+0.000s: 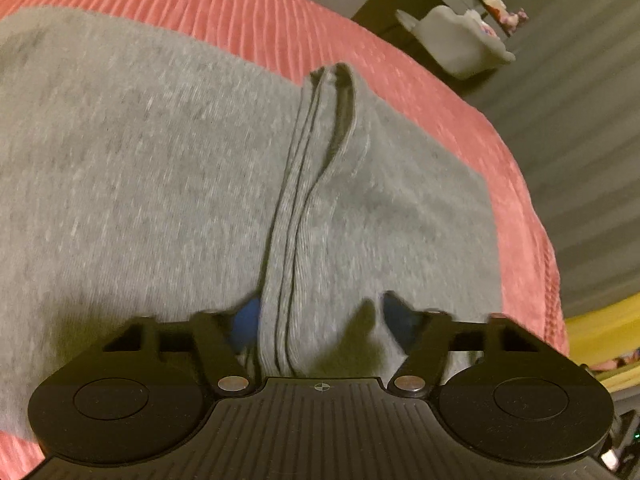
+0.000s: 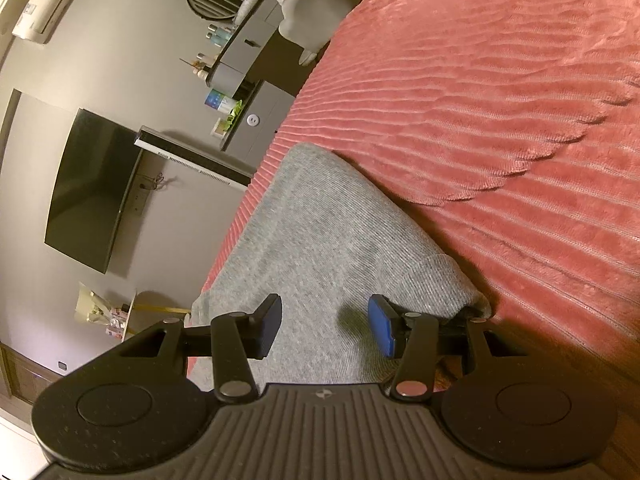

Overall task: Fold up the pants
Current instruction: 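Pinch the folded crease with the left gripper and smooth it flat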

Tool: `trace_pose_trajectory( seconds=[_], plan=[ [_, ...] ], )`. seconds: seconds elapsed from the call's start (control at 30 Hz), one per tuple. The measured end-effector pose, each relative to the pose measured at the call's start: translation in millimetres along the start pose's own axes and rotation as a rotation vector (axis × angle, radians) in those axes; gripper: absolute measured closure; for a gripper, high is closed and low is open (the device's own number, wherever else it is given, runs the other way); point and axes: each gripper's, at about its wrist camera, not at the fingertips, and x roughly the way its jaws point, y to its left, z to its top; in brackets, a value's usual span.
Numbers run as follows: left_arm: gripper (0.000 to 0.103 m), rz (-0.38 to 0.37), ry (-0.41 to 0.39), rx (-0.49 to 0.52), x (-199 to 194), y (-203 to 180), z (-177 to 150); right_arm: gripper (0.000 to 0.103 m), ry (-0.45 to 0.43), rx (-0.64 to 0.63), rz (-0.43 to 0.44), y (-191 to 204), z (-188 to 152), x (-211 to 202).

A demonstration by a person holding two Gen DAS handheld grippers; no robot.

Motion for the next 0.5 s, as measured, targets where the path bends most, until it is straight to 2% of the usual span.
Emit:
trace_pose_trajectory(
  seconds=[0.03,0.07,0.13,0.3,0.37,0.5],
  plan=[
    [0.071,0.030,-0.003,0.018,1,-2,1,0.054,-0.001,0.000,0.002,0,0,0],
    [0.076,0.040,-0.004,0.024,1,-2,2,0.052,-0.001,0.001,0.006,0,0,-1],
    [0.083,0.006,0.000,-0.013,-2,4,4,0.048,-0.003,0.003,0.020,-1,0,-1],
    [0.087,-0.067,-0.029,-0.067,-16,9,6,0.041,-0.006,-0.011,0.033,2,-2,-4],
    [0.088,-0.085,-0.056,-0.064,-23,6,6,0.035,-0.012,-0.013,0.046,3,-2,-6],
    [0.088,-0.105,-0.118,-0.047,-44,2,6,0.032,-0.017,-0.016,0.074,4,-4,-10]
  ],
)
